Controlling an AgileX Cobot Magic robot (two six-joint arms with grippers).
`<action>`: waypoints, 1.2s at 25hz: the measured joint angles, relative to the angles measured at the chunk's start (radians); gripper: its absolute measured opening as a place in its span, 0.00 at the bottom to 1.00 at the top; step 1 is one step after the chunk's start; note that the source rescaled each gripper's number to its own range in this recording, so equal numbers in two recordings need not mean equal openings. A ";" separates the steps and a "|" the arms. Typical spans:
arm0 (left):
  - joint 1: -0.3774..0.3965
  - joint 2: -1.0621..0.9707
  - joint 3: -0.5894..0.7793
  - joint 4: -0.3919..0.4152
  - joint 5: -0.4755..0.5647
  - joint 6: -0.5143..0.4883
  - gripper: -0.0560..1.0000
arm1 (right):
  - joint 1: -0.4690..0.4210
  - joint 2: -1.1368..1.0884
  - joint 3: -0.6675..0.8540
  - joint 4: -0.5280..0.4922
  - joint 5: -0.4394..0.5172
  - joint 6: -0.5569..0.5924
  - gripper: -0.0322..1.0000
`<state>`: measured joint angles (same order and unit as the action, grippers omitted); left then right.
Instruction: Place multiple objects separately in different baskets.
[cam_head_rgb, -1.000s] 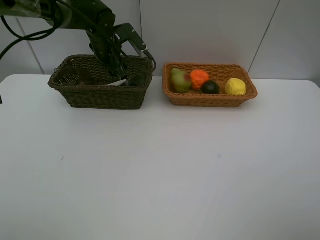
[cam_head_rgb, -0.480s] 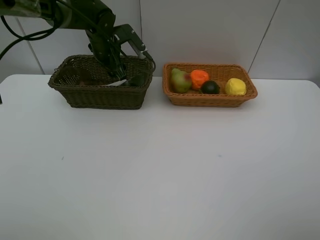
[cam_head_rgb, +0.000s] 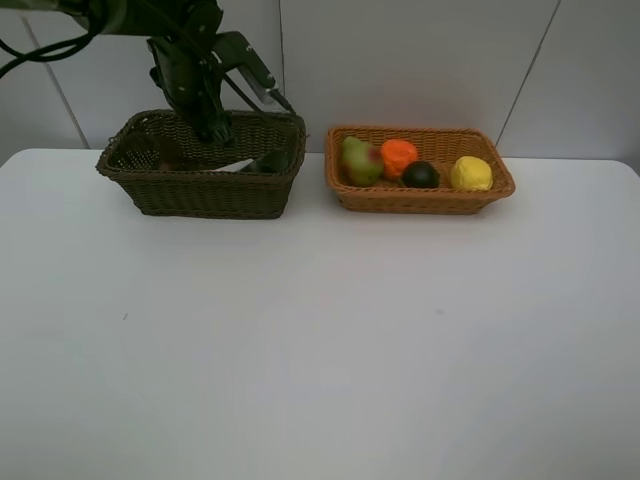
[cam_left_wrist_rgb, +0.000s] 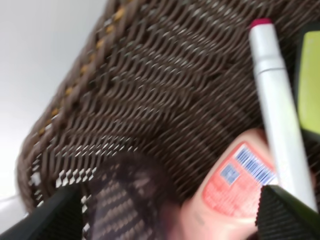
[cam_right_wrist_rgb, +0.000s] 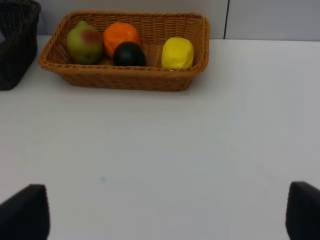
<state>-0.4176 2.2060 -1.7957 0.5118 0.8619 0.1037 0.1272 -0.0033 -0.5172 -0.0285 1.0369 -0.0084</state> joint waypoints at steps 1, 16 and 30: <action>0.000 -0.008 0.000 0.002 0.021 -0.009 0.93 | 0.000 0.000 0.000 0.000 0.000 0.000 1.00; 0.000 -0.150 -0.001 -0.010 0.339 -0.097 0.93 | 0.000 0.000 0.000 0.000 0.000 0.000 1.00; 0.000 -0.409 0.171 -0.222 0.350 -0.130 0.93 | 0.000 0.000 0.000 -0.001 0.000 0.000 1.00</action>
<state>-0.4176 1.7967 -1.6248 0.2895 1.2121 -0.0263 0.1272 -0.0033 -0.5172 -0.0294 1.0369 -0.0084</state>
